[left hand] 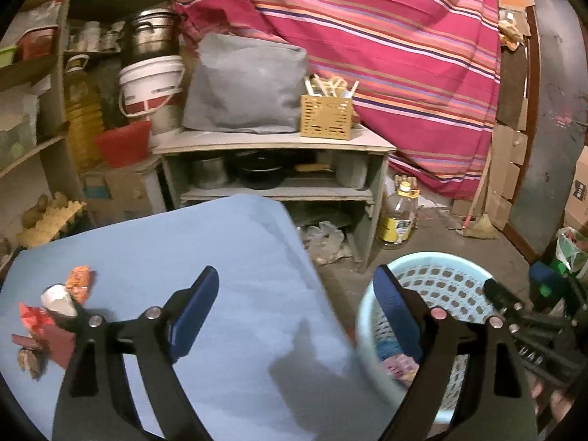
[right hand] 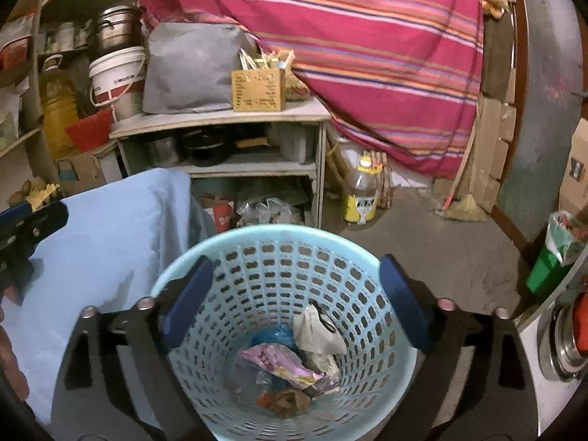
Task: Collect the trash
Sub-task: 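Move both tools back over the table toward the maroon scouring pads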
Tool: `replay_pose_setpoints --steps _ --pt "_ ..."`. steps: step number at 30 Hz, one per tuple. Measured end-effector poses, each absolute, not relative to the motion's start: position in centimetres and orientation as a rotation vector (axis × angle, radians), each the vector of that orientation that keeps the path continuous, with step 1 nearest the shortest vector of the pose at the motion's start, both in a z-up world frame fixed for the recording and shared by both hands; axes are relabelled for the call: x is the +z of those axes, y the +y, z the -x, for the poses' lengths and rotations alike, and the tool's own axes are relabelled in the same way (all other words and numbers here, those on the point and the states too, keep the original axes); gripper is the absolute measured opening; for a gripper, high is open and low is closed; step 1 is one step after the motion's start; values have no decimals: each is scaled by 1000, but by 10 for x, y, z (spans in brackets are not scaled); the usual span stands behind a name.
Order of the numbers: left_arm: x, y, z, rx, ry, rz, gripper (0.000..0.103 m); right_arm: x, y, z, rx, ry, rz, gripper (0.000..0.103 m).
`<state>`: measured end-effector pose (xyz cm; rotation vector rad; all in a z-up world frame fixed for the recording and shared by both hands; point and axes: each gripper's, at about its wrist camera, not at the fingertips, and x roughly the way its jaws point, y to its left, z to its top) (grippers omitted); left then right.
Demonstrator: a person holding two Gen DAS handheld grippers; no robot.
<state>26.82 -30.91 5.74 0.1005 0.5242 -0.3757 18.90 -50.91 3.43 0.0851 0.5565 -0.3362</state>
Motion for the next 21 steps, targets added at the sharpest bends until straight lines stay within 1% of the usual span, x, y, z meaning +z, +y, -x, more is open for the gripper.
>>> replay_pose_setpoints --steps 1,3,13,21 --pt "59 -297 -266 -361 515 -105 87 37 -503 -189 -333 548 -79 98" --pt "61 -276 -263 -336 503 -104 92 41 -491 -191 -312 539 -78 99" --pt "54 -130 -266 -133 511 -92 95 39 -415 -220 -230 565 -11 99" --pt "21 -32 -274 10 571 -38 96 34 -373 -239 -144 580 -116 99"
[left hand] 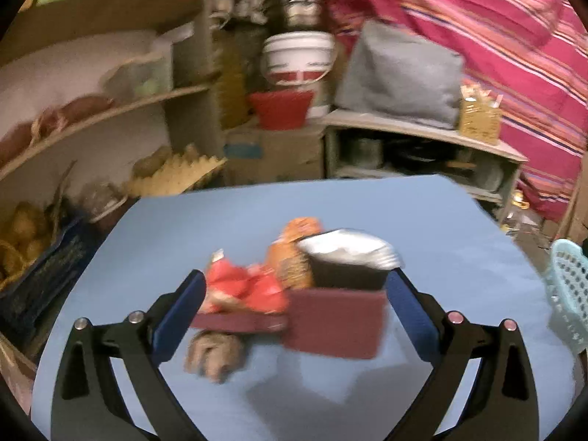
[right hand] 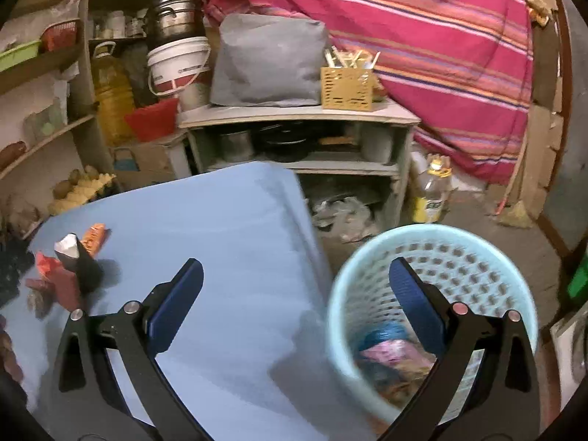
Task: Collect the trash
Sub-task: 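Move both tools back over the table toward the maroon scouring pads, then grasp a maroon scouring pad by its edge with the left tool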
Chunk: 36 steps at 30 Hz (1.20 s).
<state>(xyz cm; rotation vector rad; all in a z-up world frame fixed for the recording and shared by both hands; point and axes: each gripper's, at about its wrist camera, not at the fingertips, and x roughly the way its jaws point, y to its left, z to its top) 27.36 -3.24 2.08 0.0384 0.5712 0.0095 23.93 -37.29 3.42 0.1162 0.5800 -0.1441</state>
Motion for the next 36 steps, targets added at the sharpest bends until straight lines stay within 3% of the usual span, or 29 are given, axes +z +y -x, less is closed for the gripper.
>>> replay_pose_setpoints --steps 9,23,26,28,36 --pt "-25 13 -289 37 699 -41 96 20 -323 -270 -107 629 -93 99" --pt "-35 16 -314 -12 750 -9 96 3 -255 -294 -32 672 -59 99" --pt "-33 19 -313 -20 743 13 93 0 -240 -294 -24 680 -40 99" --pt "-32 20 -311 -29 736 15 84 -2 -229 -294 -12 689 -25 99" --pt "-6 40 -291 -8 662 -6 84 -6 -180 -287 40 707 6 99"
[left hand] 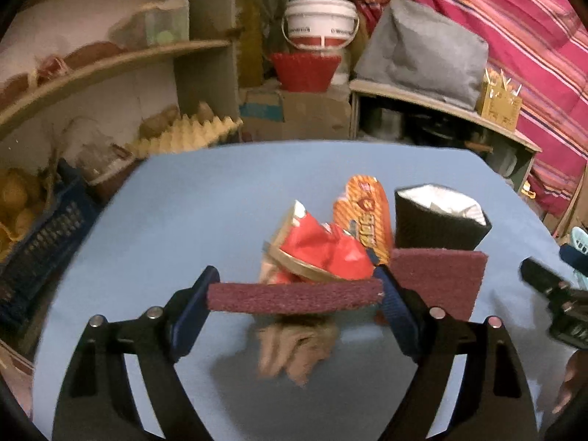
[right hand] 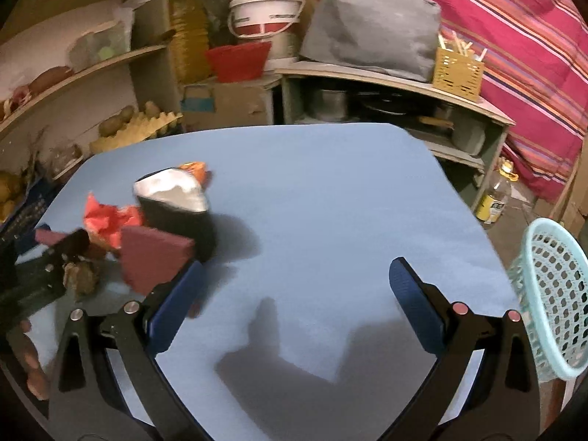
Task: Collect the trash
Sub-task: 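Grasp a maroon scouring pad by its edge with the left tool, then grasp the second maroon scouring pad with the right tool while the left tool holds its pad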
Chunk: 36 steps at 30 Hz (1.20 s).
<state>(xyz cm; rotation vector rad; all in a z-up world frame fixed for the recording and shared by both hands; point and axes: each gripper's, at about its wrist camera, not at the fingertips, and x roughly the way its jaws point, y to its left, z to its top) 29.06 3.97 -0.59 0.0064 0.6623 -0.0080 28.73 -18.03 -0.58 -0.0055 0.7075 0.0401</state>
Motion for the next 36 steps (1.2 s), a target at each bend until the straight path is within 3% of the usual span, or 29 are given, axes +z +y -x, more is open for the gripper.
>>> replay_pose_setpoints --steps 19,27,30,36 --pt "3 151 -268 155 651 82 84 -28 -59 -309 -36 774 13 99" --pt "3 168 -266 185 648 98 84 -38 -56 -324 -75 802 14 98" --pt "2 171 -268 189 658 108 84 -37 -61 -324 -59 793 3 86" --pt "3 172 -269 187 654 118 84 -35 -67 -323 -25 790 -13 85"
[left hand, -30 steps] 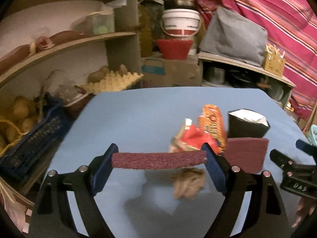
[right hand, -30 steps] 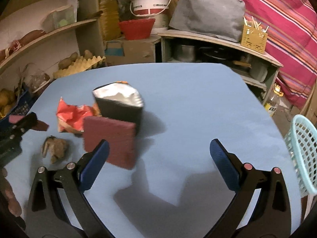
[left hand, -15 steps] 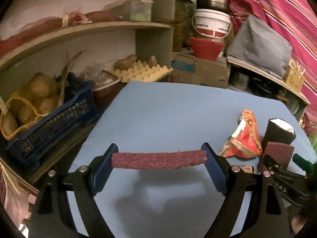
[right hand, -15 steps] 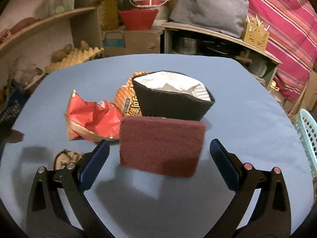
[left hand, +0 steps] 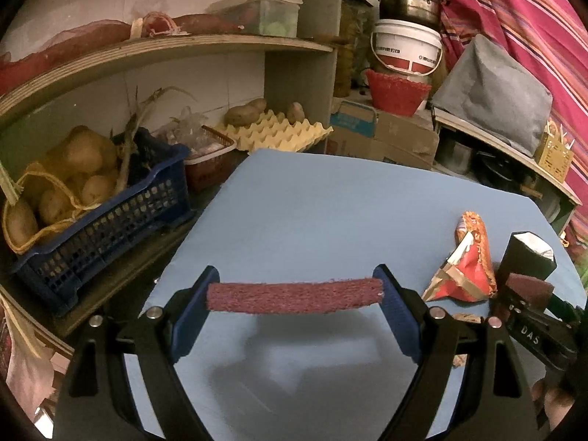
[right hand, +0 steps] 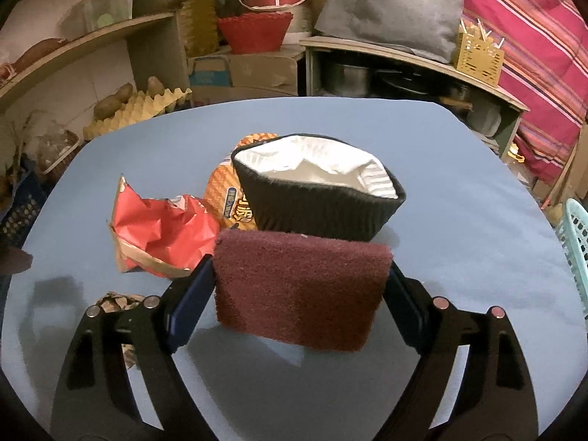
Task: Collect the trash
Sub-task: 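Grasp the second maroon scouring pad with the right tool while the left tool holds its pad, then carry both maroon pads over the light-blue basket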
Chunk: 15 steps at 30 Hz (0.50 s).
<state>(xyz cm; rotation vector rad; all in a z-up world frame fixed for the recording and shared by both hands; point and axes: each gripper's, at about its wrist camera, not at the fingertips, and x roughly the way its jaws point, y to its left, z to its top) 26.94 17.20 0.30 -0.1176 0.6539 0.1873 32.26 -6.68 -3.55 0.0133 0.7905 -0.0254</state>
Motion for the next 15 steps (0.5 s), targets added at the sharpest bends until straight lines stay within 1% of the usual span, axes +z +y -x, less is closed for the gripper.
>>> replay_pose_setpoints --steps 8,15 --pt "9 164 -268 184 644 112 84 -23 -78 -312 -10 763 -8 85" --pt "24 135 -264 153 617 96 84 -9 -109 -303 -16 742 -32 85"
